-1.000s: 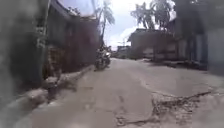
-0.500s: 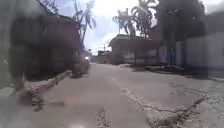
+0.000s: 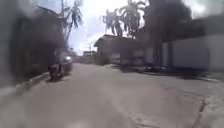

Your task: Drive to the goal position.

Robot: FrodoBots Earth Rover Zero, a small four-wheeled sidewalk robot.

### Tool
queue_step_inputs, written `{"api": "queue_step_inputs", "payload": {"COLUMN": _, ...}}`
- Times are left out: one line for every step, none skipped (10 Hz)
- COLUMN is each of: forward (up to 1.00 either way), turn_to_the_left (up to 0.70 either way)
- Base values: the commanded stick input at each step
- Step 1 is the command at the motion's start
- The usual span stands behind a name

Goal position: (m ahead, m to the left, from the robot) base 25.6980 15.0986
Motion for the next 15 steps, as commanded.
{"api": "queue_step_inputs", "payload": {"forward": 1.0, "turn_to_the_left": 0.0}}
{"api": "queue_step_inputs", "payload": {"forward": 1.0, "turn_to_the_left": 0.0}}
{"api": "queue_step_inputs", "payload": {"forward": 1.0, "turn_to_the_left": 0.01}}
{"api": "queue_step_inputs", "payload": {"forward": 1.0, "turn_to_the_left": 0.34}}
{"api": "queue_step_inputs", "payload": {"forward": 1.0, "turn_to_the_left": 0.37}}
{"api": "queue_step_inputs", "payload": {"forward": 1.0, "turn_to_the_left": 0.37}}
{"api": "queue_step_inputs", "payload": {"forward": 1.0, "turn_to_the_left": 0.37}}
{"api": "queue_step_inputs", "payload": {"forward": 1.0, "turn_to_the_left": 0.3}}
{"api": "queue_step_inputs", "payload": {"forward": 1.0, "turn_to_the_left": 0.19}}
{"api": "queue_step_inputs", "payload": {"forward": 1.0, "turn_to_the_left": 0.02}}
{"api": "queue_step_inputs", "payload": {"forward": 1.0, "turn_to_the_left": 0.02}}
{"api": "queue_step_inputs", "payload": {"forward": 1.0, "turn_to_the_left": 0.0}}
{"api": "queue_step_inputs", "payload": {"forward": 1.0, "turn_to_the_left": 0.0}}
{"api": "queue_step_inputs", "payload": {"forward": 1.0, "turn_to_the_left": 0.0}}
{"api": "queue_step_inputs", "payload": {"forward": 1.0, "turn_to_the_left": 0.0}}
